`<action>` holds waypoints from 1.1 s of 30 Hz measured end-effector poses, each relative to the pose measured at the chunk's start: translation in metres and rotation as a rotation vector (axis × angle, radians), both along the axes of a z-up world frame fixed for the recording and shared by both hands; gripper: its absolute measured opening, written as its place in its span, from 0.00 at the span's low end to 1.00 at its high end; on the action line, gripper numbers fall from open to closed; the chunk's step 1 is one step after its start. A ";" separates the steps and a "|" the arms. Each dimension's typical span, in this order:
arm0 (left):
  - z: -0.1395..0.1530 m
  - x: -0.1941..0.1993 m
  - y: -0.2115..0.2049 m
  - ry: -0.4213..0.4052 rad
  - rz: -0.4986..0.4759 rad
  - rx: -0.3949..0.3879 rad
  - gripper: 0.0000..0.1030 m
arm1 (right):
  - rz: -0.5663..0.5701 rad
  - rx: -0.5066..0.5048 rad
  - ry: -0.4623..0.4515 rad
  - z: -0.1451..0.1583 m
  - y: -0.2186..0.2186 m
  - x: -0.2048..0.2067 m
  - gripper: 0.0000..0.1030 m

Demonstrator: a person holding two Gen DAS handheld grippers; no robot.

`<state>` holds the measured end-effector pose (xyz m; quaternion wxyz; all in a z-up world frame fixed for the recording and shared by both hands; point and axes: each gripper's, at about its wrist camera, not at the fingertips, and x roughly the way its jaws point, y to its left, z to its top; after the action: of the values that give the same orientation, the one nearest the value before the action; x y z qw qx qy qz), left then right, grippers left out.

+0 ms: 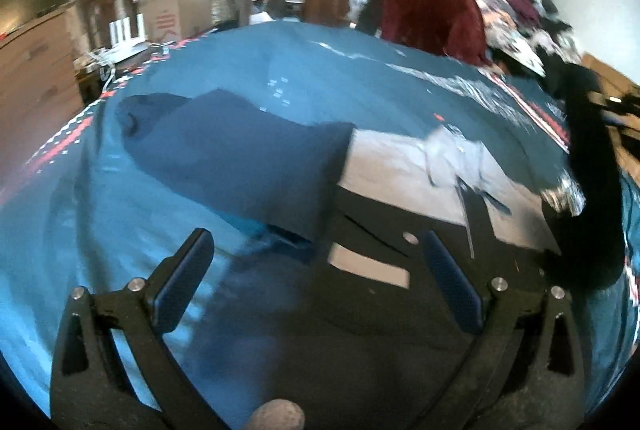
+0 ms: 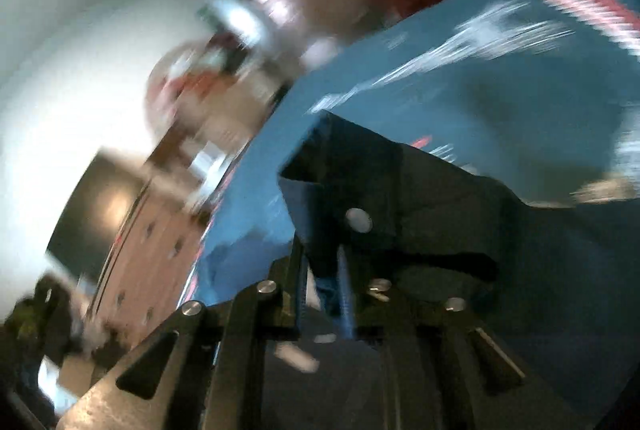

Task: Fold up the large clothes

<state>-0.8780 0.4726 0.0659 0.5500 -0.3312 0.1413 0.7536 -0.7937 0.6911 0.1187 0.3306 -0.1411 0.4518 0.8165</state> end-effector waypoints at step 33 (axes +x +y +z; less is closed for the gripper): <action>-0.056 -0.013 0.015 -0.056 -0.081 -0.158 1.00 | -0.331 -0.312 -0.164 -0.224 -0.089 0.231 0.06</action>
<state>-0.8907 0.4873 0.0098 0.5560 -0.3886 0.1980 0.7076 -0.5626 0.6025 -0.1051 0.4696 -0.1805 0.5612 0.6573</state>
